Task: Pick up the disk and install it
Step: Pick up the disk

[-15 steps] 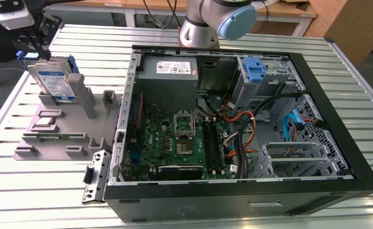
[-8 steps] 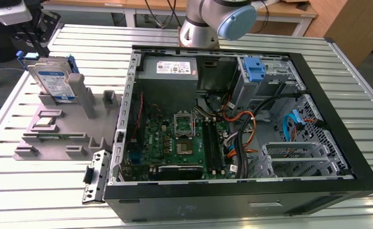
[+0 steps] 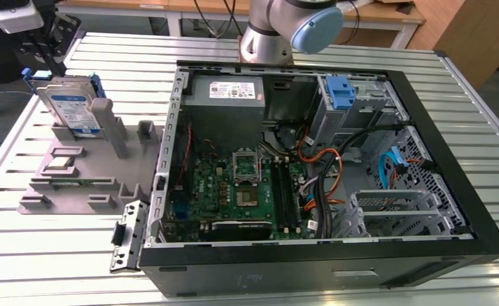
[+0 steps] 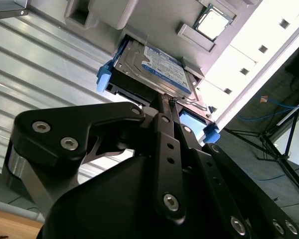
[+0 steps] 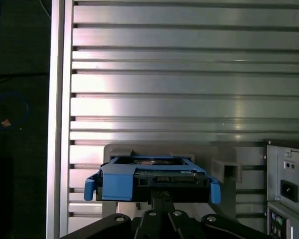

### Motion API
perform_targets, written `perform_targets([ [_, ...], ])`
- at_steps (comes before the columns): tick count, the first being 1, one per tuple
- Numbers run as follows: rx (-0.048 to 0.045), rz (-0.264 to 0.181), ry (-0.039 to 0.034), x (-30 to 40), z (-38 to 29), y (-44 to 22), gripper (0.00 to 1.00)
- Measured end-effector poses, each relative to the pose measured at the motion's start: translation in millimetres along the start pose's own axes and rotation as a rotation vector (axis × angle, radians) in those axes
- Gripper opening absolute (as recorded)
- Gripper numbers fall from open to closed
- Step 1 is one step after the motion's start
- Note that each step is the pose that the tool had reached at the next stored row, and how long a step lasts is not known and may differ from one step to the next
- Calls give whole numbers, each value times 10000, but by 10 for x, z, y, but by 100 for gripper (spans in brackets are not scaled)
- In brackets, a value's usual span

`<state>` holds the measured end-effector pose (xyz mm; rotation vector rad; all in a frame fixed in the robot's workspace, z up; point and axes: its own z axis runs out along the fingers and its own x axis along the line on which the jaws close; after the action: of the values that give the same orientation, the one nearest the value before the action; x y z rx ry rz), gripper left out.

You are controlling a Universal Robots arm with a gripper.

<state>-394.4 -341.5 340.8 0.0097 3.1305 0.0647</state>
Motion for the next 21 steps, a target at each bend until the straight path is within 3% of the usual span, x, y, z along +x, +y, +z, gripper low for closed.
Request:
perform_targets([
  [21, -8, -753, 29, 0, 1, 0, 10],
])
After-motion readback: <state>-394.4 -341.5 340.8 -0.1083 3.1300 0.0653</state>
